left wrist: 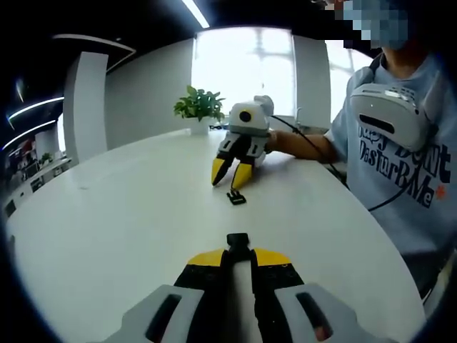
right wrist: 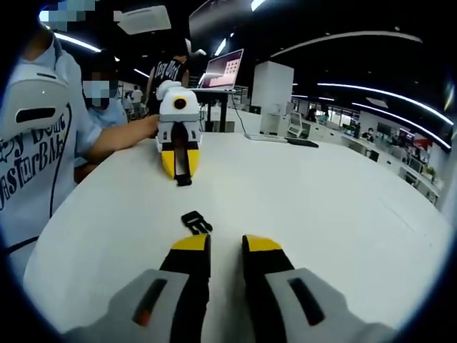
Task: Snap the two parts of the plastic buckle together until the buckle closes and remains connected.
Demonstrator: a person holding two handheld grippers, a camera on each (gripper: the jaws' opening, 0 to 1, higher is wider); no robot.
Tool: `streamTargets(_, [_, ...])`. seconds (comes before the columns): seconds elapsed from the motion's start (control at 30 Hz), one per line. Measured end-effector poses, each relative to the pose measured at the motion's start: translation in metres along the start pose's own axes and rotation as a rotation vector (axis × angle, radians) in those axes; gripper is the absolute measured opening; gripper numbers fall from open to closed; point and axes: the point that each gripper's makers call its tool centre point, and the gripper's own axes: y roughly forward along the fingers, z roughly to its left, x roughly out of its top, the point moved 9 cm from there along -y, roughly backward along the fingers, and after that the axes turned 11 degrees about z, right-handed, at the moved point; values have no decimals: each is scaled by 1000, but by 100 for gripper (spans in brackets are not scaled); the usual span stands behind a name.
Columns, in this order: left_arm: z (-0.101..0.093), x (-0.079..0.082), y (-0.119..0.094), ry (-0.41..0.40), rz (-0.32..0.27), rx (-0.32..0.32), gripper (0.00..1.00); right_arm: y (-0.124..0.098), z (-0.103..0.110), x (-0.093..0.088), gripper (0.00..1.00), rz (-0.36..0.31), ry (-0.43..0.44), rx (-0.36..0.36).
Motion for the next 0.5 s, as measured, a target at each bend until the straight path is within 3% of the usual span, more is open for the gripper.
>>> streamTargets(0.27, [1, 0, 0, 1, 1, 0, 12, -1, 11, -3, 19, -11, 23, 100])
streamTargets(0.5, [0, 0, 1, 1, 1, 1, 12, 3, 15, -1, 21, -20, 15, 77])
